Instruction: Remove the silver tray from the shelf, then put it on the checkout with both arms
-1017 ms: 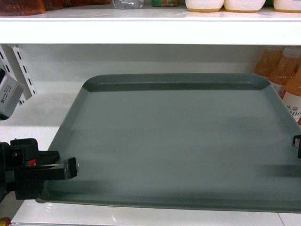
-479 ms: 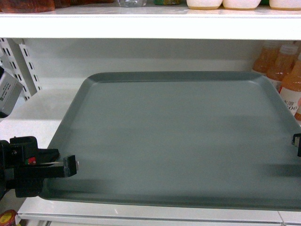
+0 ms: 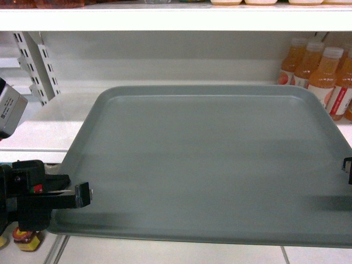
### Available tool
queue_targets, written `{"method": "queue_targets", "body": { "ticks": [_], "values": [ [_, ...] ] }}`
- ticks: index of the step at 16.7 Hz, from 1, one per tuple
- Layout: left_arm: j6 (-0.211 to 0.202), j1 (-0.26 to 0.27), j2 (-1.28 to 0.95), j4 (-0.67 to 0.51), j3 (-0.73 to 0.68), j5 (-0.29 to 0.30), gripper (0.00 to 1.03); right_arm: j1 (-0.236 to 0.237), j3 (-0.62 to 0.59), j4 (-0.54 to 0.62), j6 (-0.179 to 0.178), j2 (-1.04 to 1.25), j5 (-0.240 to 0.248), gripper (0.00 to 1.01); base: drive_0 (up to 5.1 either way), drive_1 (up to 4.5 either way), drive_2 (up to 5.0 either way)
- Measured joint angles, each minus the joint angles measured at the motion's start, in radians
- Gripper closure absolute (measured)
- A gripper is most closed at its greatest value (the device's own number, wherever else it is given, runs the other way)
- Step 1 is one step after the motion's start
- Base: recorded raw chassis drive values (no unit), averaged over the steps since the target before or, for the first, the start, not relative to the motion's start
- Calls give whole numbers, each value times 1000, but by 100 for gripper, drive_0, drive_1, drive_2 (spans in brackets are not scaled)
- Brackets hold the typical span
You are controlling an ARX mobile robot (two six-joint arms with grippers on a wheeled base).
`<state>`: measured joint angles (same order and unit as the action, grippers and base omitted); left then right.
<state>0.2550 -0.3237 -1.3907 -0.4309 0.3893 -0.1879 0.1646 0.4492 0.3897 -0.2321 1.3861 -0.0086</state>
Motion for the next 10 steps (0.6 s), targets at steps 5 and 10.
{"method": "queue_targets", "body": {
  "ticks": [5,10],
  "values": [
    [0,1,0,1,0,1,100,-1,-1,-4,0,0,-1,99,11,-399,420],
    [0,2,0,5,-1,1,100,0,-3,-6,0,1,-2,99,8,-398,415]
  ]
}}
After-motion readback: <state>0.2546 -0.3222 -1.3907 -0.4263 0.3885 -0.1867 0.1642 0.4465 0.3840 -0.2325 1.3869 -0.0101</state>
